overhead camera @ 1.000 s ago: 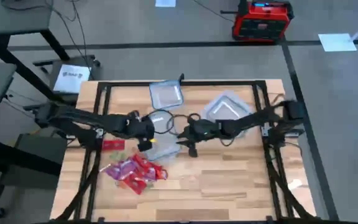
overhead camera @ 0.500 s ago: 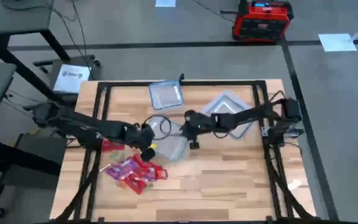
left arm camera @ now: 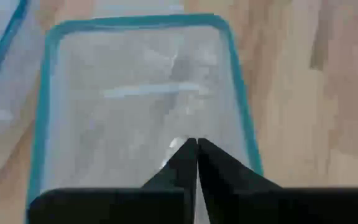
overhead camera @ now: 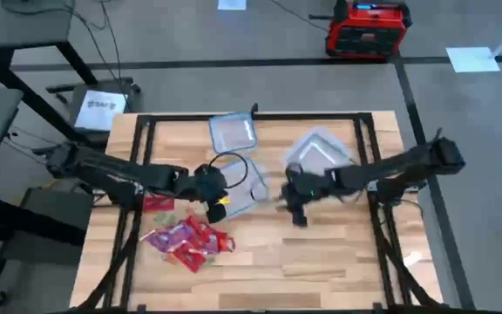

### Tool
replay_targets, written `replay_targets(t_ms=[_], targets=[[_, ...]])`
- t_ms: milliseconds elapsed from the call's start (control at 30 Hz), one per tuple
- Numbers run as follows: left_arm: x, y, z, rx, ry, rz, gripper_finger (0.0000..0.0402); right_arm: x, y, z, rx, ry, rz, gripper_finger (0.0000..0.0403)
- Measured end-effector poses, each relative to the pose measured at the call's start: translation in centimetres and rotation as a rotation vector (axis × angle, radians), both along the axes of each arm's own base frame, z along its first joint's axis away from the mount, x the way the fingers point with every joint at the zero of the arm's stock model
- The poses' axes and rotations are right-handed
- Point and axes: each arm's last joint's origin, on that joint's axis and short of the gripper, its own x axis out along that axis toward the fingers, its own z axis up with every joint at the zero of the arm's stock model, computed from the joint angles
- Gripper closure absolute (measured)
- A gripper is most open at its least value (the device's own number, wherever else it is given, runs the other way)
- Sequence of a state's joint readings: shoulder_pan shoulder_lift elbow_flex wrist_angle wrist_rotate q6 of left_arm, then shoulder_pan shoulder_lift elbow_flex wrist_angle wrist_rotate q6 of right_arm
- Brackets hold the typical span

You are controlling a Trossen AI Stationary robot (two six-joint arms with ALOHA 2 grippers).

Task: Sort candy

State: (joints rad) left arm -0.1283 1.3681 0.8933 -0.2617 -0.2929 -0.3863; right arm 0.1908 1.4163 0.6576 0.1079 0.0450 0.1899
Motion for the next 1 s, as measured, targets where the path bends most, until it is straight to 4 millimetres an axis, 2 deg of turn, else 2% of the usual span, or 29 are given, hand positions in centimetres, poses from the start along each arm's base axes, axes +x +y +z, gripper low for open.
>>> replay_targets(t_ms=[67, 133, 367, 533, 767, 1000], targets=[[0.7, 0.2, -0.6, 0.004, -0.042, -0.012, 0.0402, -0.4, 0.1, -2.1, 0.043, -0.037, -0.036, 0.0296], [1.5, 0.3, -1.5, 0.003, -0.053, -0.022, 0.0402, -0.4, -0.2, -3.2, 0.087, -0.089, -0.078, 0.0302], [3.2, 0.3, -4.8, 0.002, 0.010, -0.010, 0.0402, 1.2, -0.6, -4.8, 0.077, -0.200, -0.090, 0.0346], [3.9, 0.3, -6.3, 0.005, 0.038, -0.005, 0.0402, 2.1, -1.1, -6.8, 0.084, -0.227, -0.112, 0.0351], [4.1, 0.3, -7.6, 0.025, 0.107, -0.013, 0.0402, 2.3, -2.2, -7.7, 0.094, -0.199, -0.164, 0.0352], [4.2, 0.2, -7.7, 0.024, 0.100, -0.060, 0.0402, 2.4, -2.9, -7.5, 0.097, -0.226, -0.180, 0.0352]])
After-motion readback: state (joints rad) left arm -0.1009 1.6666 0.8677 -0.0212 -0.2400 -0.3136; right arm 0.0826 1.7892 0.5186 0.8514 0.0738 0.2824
